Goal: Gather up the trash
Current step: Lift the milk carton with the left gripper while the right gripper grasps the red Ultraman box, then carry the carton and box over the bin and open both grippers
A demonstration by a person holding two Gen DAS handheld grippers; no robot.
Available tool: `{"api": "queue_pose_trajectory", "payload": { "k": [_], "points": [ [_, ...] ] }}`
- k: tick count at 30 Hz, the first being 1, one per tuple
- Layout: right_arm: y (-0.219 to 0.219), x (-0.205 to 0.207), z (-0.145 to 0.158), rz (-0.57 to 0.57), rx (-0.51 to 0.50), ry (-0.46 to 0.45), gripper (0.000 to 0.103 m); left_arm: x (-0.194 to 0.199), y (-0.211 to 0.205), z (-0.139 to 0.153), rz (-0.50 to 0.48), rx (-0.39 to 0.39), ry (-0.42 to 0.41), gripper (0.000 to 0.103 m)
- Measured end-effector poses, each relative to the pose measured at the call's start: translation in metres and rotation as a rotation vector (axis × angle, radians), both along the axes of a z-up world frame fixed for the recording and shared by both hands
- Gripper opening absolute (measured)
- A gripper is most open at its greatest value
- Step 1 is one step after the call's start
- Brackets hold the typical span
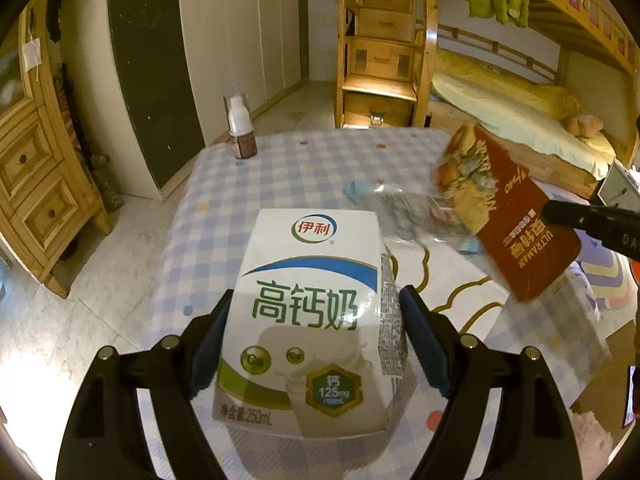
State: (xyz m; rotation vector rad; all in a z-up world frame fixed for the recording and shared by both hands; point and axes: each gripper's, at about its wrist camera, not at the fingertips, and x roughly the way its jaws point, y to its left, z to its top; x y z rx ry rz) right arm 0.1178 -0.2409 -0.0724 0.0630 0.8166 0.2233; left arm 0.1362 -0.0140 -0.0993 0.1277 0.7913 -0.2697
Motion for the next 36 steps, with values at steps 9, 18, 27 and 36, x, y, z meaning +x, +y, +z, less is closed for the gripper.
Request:
{"api": "queue_pose_trajectory", "payload": {
  "k": [9,18,27,36],
  "points": [
    [0.020,-0.026,0.039,-0.001,-0.126,-0.097,0.001,-0.030,-0.008,0.049,-0.038,-0.050,-0.094,0.078],
    [-0.016,-0.076,0.047,-0.128,-0.118,-0.154,0.001,-0.061,-0.081,0.071,-0.204,-0.065,-0.136,0.078],
    [-0.108,-0.127,0.046,-0.325,-0.152,-0.153,0.001,-0.079,-0.215,0.057,-0.428,-0.120,-0.139,0.078],
    [-0.196,-0.154,0.013,-0.491,-0.110,-0.085,0.001,-0.082,-0.313,0.030,-0.568,-0.121,-0.088,0.079]
  ]
}}
